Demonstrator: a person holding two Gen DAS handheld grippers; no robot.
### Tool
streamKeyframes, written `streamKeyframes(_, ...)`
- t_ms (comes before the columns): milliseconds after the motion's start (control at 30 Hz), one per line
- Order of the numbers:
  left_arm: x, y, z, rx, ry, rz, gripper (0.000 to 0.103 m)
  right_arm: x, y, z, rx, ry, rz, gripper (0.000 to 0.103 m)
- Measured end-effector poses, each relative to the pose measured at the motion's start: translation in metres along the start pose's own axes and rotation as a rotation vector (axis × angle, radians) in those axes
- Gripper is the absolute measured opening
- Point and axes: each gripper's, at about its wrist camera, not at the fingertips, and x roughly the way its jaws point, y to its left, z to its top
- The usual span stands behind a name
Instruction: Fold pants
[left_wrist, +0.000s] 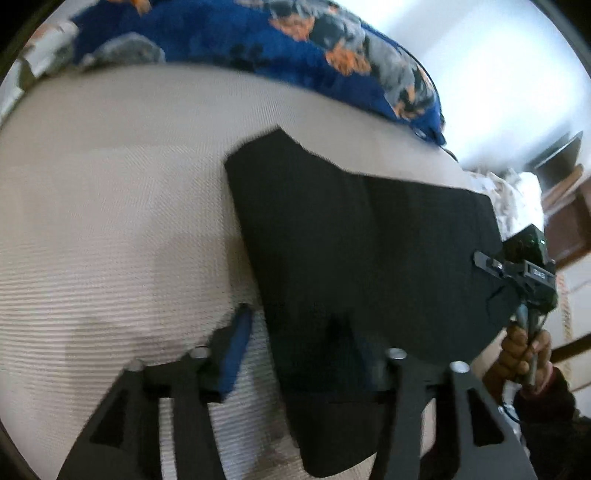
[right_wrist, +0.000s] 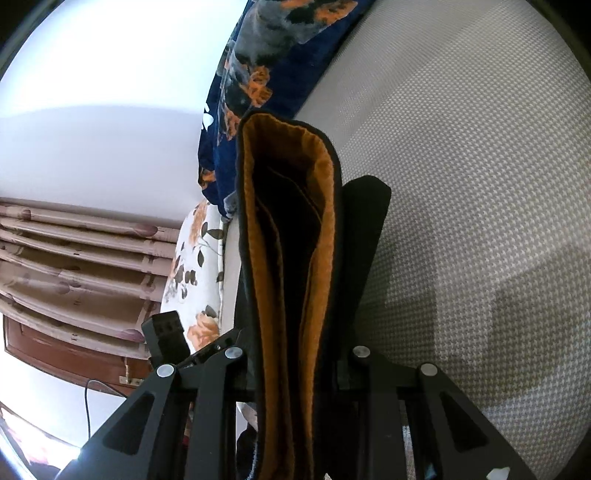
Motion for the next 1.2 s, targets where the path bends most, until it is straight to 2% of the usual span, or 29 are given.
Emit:
streamKeyframes(67,0.009,0.0,0.001,-0.012,0.025,-0.052,0.055,0.0,-0.002,0.001,0.006,0.002,-0.001,0.023)
streamKeyframes(133,0.007,-0.004,0.002,-0.001,-0.02,-0.11,0.055,0.002,-0.004,0.002,0.009,0.0,-0.002,0.023)
streamKeyframes(167,0.008,-0.008,0.003,0.008,-0.036,-0.095,0.05,0.001,-0.004,0.001,0.009,-0.001,0.0,0.023)
streamKeyframes(200,0.009,-0.011,0.004,0.016,-0.04,-0.073,0.02,0.0,-0.004,0.001,0.01,-0.005,0.005,0.023)
streamKeyframes(233,0.01,-0.015,0.004,0.032,-0.048,-0.045,0.013,0.0,-0.002,0.0,0.009,-0.009,0.015,0.023)
streamKeyframes(300,0.001,-0.028,0.006,0.069,-0.096,-0.015,0.01,-0.002,0.002,0.0,-0.005,-0.016,0.027,0.023)
streamKeyframes(400,-0.019,-0.049,0.006,0.148,-0.179,0.036,0.009,-0.002,0.01,0.003,-0.017,-0.023,0.048,0.023)
streamKeyframes(600,-0.033,-0.063,0.02,0.213,-0.245,0.121,0.009,0.003,0.027,0.021,-0.037,-0.048,0.084,0.023)
streamKeyframes(900,-0.046,-0.057,0.05,0.238,-0.323,0.187,0.009,0.025,0.048,0.06,-0.068,-0.074,0.122,0.023)
streamKeyframes(1200,-0.045,-0.034,0.088,0.236,-0.355,0.24,0.009,0.064,0.058,0.103,-0.076,-0.06,0.144,0.023)
